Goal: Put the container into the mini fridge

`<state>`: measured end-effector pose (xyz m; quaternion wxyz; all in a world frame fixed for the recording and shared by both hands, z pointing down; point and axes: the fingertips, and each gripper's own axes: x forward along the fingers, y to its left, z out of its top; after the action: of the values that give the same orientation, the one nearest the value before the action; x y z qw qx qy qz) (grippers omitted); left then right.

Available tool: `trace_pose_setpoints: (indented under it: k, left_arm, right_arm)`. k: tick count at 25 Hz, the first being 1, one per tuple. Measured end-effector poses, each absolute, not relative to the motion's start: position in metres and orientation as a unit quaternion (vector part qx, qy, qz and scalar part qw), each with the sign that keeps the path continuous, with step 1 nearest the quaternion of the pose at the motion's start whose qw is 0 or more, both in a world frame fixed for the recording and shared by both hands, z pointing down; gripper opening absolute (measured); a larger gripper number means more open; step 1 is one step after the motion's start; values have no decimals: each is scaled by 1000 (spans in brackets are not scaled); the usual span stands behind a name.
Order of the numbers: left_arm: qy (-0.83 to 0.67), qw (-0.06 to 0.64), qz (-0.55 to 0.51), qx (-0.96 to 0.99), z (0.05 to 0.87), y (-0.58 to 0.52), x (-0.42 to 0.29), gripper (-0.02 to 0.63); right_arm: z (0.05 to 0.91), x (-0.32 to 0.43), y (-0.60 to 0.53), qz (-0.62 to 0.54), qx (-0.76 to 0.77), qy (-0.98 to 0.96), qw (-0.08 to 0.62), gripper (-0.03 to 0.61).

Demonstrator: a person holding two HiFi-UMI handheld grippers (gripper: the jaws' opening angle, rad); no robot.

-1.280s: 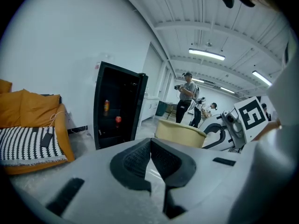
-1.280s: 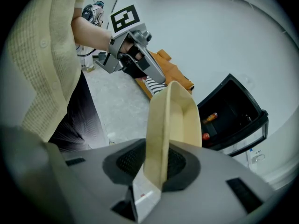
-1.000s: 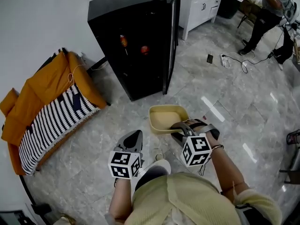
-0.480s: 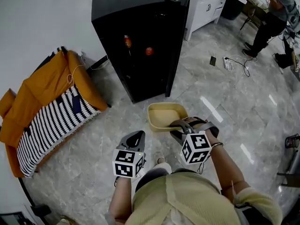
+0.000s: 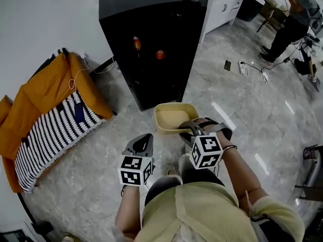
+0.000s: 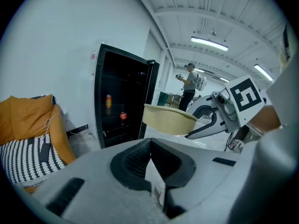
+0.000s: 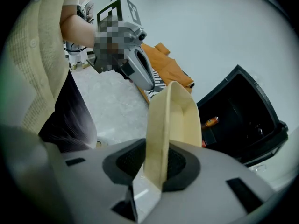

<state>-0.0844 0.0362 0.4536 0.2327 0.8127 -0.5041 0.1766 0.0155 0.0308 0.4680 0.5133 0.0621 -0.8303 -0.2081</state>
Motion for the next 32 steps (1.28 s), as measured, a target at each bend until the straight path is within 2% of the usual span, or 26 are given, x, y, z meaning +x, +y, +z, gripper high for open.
trace_pose_setpoints:
  k: [7,20,32]
  left_arm:
    - [-521,233,161,805,454,17,-89,21]
    - [-555,276,142,772,482,-49,-83,21]
    - [-578,277,151,753,491,-119,-88,21]
  right_arm:
    - [481,5,6,-214,39,-831,511,100]
    - [508,8,-73,-229,-19,-828,511,100]
    - [527,-8,-153,-237,-44,-829,505,100]
